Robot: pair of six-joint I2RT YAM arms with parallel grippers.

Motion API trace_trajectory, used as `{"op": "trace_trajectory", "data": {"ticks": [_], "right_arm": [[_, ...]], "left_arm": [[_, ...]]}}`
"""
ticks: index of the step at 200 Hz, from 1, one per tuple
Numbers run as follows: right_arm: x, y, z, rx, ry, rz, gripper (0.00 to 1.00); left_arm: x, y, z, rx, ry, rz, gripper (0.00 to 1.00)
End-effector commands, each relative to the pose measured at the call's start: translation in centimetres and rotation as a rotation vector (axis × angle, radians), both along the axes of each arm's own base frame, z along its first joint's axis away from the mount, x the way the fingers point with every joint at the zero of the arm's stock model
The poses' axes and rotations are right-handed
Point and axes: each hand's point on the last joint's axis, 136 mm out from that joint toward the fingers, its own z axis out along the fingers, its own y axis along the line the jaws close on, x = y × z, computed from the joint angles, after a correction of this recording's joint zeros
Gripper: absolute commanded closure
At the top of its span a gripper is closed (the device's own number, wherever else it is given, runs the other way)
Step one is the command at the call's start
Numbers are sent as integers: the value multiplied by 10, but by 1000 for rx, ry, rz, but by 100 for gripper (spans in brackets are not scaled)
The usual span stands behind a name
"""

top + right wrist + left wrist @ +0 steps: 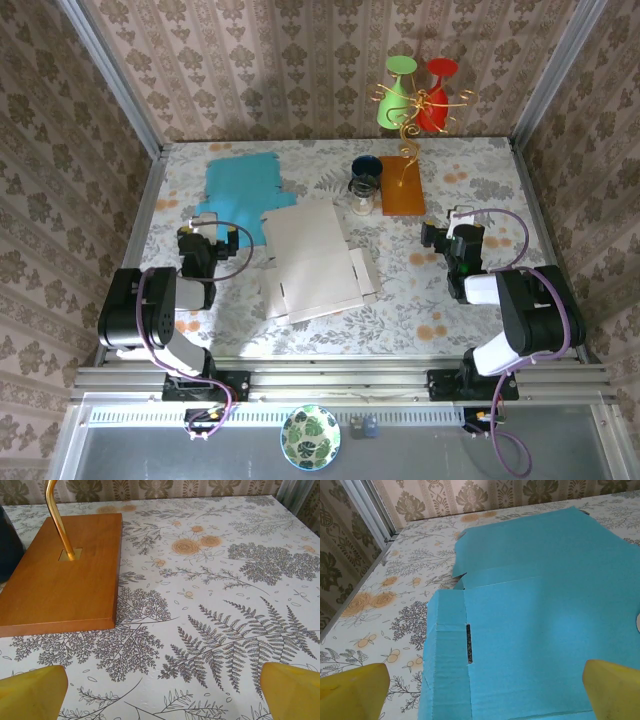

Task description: Fold the paper box

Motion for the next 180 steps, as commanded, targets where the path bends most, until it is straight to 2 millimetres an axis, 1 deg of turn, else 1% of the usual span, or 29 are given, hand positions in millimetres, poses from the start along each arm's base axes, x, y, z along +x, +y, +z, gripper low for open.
{"op": "trace_trajectory", "data": {"ticks": [1,15,35,41,63,72,77,89,95,102,106,107,109,117,125,140,154,160,168,180], "right_arm": [[6,-3,12,-4,-45,-21,0],[5,-3,11,-4,-44,-22,0],[5,-3,11,-5,-43,-22,0],[6,-3,11,-5,-42,-21,0],[5,-3,12,-4,-44,-20,0],[5,-2,12,-3,-46,-16,0],[6,-1,14,-3,-51,-11,0],[6,4,24,-4,-35,21,0],[6,3,29,-7,-20,14,0],[5,-1,36,-11,-20,-9,0],[4,-2,35,-14,-9,-18,0],[4,-2,41,-13,-25,-20,0],[3,-3,46,-14,-36,-25,0],[0,-5,53,-12,-45,-39,0],[-2,-6,58,-11,-61,-39,0],[-7,-5,70,-3,-98,-40,0],[-11,-5,89,8,-132,-49,0],[-12,-4,102,5,-150,-54,0],[-15,-2,124,-6,-180,-63,0],[-22,4,161,-13,-213,-71,0]], "left_arm": [[2,0,6,7,-19,10,0],[3,3,6,8,-15,28,0],[5,25,6,-4,-5,156,0],[4,27,6,-8,-1,165,0],[3,25,6,3,-11,160,0],[0,25,10,20,-38,177,0],[-3,25,12,33,-50,189,0],[-8,14,17,63,-87,157,0],[-10,9,19,81,-102,145,0],[-14,8,21,81,-127,137,0],[-16,7,22,81,-139,132,0],[-16,6,22,82,-142,129,0],[-17,5,23,85,-146,124,0],[-20,1,23,87,-151,112,0],[-21,2,26,93,-160,118,0],[-27,14,44,130,-187,242,0],[-30,13,59,152,-194,256,0],[-30,10,66,164,-192,254,0],[-28,0,85,181,-227,220,0],[-24,-18,121,209,-308,179,0]]}}
